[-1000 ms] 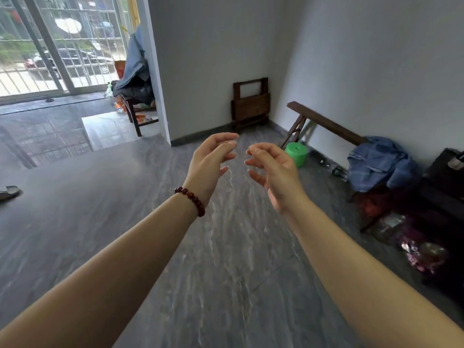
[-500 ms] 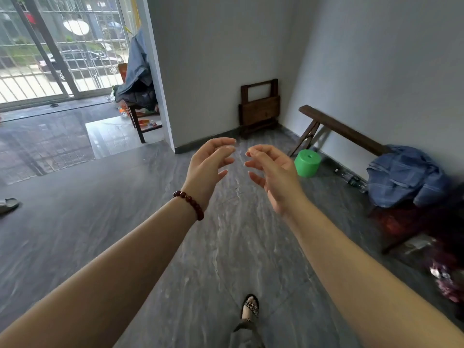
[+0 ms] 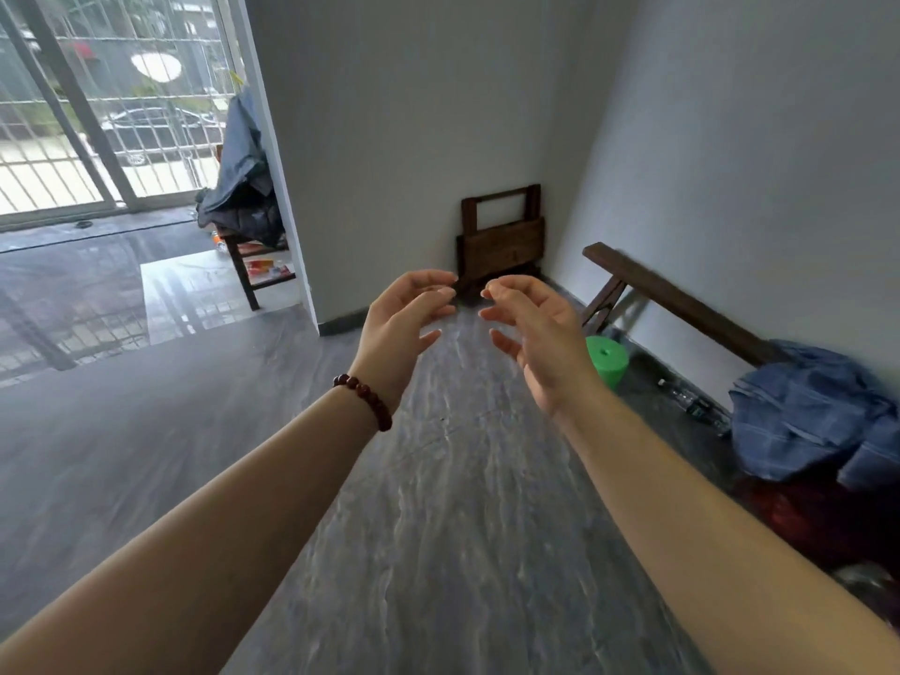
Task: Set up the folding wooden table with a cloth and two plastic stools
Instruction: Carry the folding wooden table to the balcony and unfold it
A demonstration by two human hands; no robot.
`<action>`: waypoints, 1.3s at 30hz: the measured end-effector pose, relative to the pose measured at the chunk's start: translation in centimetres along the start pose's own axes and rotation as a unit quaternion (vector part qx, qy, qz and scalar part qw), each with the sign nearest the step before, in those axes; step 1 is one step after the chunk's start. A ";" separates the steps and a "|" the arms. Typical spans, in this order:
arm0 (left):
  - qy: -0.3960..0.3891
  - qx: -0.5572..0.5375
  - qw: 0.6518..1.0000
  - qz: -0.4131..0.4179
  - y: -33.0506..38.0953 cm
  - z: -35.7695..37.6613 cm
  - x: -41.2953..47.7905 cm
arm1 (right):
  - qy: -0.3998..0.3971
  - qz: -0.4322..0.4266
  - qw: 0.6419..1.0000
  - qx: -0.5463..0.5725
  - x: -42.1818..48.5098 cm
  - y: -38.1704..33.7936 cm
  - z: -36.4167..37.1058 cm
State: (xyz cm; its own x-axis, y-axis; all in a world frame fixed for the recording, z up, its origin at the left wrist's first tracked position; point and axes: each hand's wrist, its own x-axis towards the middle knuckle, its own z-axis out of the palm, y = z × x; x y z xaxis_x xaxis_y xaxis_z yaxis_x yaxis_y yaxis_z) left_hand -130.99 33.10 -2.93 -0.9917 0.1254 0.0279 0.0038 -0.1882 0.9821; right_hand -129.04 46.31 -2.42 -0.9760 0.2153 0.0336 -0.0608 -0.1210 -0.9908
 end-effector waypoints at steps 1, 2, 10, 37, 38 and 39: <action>0.005 0.004 1.000 -0.008 -0.4 0.0 1.0 | 0.002 0.009 1.000 0.003 1.4 0.4 -0.1; 0.011 0.009 1.000 -0.012 -0.7 -0.1 2.1 | 0.001 0.016 1.000 0.008 2.7 0.8 0.0; 0.032 0.019 0.999 -0.022 -1.8 -2.1 13.9 | -0.021 0.044 0.999 -0.015 13.5 3.4 3.0; -0.048 -0.019 0.998 -0.046 -3.6 -2.6 50.1 | 0.034 0.046 0.998 0.006 47.4 5.3 6.8; -0.048 -0.017 0.998 -0.048 -3.8 -2.2 51.5 | 0.035 0.050 0.998 0.006 48.7 5.6 6.4; -0.047 -0.016 0.997 -0.050 -4.1 -1.7 52.9 | 0.037 0.052 0.998 0.006 50.1 5.9 6.0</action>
State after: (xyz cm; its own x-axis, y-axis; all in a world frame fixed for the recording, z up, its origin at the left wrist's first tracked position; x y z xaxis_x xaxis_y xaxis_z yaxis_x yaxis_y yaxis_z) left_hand -183.74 38.83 -5.80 -0.9703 0.2365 -0.0513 -0.1006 -0.2015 0.9743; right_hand -179.54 50.53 -5.77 -0.9592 0.2711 -0.0798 0.0376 -0.1576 -0.9868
